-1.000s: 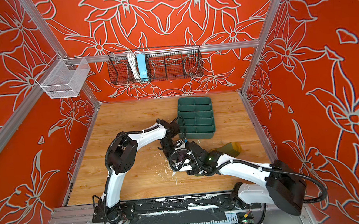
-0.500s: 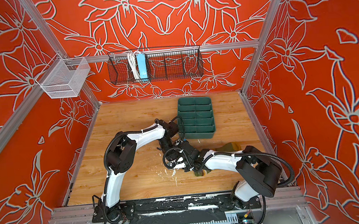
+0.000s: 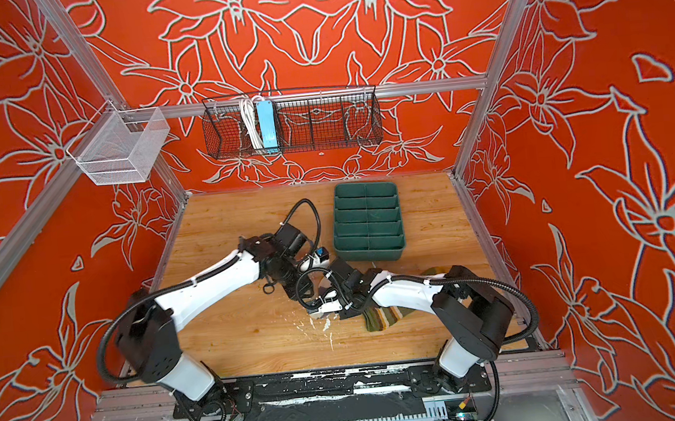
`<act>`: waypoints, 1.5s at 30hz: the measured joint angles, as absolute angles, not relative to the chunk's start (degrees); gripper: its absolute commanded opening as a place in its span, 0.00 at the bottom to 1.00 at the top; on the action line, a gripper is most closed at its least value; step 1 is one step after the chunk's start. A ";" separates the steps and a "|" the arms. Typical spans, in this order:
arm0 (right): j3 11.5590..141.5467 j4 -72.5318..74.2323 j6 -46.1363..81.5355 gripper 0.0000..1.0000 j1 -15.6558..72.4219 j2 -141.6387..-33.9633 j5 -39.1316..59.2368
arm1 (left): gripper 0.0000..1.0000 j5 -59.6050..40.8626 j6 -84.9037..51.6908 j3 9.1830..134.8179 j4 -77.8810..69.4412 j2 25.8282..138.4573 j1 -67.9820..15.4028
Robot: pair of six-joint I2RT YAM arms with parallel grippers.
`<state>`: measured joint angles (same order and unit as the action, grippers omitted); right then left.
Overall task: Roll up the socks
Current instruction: 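Lower the right gripper onto the roll beside the left gripper and grasp, then roll the sock further over the heel with right gripper while left regrasps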
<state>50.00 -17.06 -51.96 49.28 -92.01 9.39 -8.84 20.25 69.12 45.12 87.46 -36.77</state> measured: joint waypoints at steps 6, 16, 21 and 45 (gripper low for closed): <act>61.78 -29.34 -51.75 0.00 48.36 -100.05 15.25 | 0.60 10.70 18.76 55.22 33.85 59.72 -36.42; 83.33 -52.88 -51.88 0.00 41.93 -116.55 28.84 | 0.64 5.23 29.93 49.30 21.28 36.73 -36.38; 87.37 -57.67 -52.25 0.00 40.93 -119.66 30.50 | 0.64 -6.33 36.47 49.67 22.02 42.39 -37.32; 88.64 -58.85 -52.84 0.00 40.47 -120.60 30.48 | 0.61 25.93 40.53 40.36 4.43 85.36 -63.42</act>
